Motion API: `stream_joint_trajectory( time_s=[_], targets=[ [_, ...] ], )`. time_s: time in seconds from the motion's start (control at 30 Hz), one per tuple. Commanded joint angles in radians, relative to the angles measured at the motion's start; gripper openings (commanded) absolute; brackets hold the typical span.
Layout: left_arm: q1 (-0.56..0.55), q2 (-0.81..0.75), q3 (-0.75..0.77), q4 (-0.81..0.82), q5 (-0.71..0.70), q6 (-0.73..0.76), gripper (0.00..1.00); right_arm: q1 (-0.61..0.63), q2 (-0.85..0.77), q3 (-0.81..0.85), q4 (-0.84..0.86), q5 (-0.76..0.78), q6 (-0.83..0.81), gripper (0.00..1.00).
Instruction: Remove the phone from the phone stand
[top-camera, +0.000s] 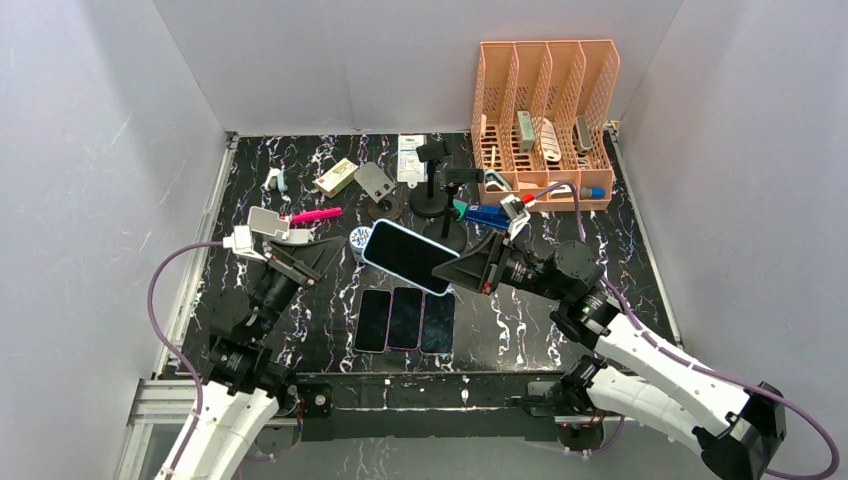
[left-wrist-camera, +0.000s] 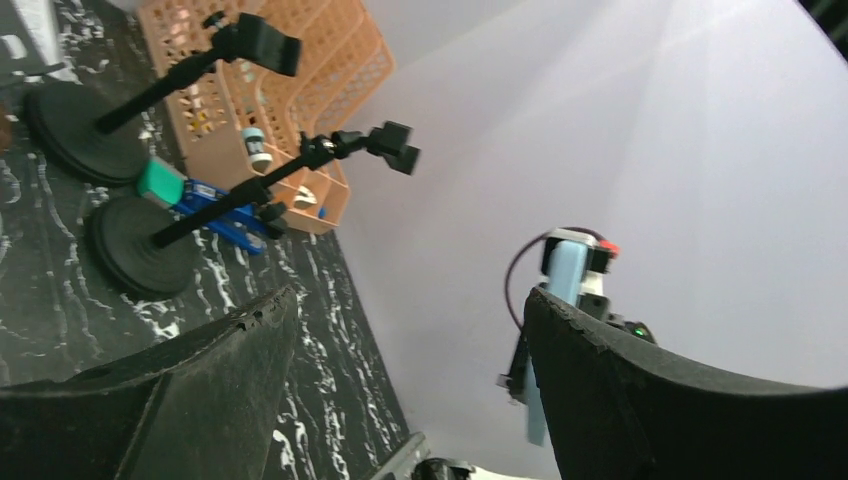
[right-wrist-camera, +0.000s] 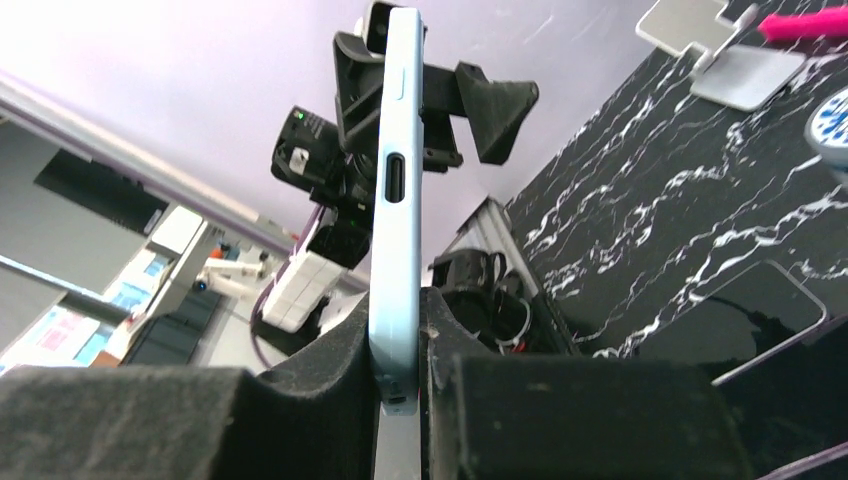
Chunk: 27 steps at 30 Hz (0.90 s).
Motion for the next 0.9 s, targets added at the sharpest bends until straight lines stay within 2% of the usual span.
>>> stream_joint_trajectory(
  time_s=[0.0, 0.1, 0.27, 0.53, 0.87],
  targets=[
    [-0.002, 0.102, 0.018, 0.126, -0.05, 0.066, 0.8, 0.006, 0.019, 0.004, 0.233, 0.147, 0.029, 0.01],
    [0.0, 0.178, 0.019, 0.264, -0.023, 0.036, 0.8, 0.02, 0.031, -0.01, 0.28, 0.217, 0.03, 0.01],
    [-0.001, 0.231, 0.011, 0.353, 0.026, 0.0, 0.79, 0.046, 0.04, -0.06, 0.378, 0.341, 0.039, 0.01],
    [-0.003, 0.231, -0.003, 0.436, 0.093, 0.042, 0.79, 0.101, 0.163, -0.042, 0.492, 0.404, 0.074, 0.01],
    [-0.003, 0.299, -0.013, 0.543, 0.184, -0.015, 0.77, 0.155, 0.34, -0.019, 0.703, 0.426, 0.147, 0.01]
  ],
)
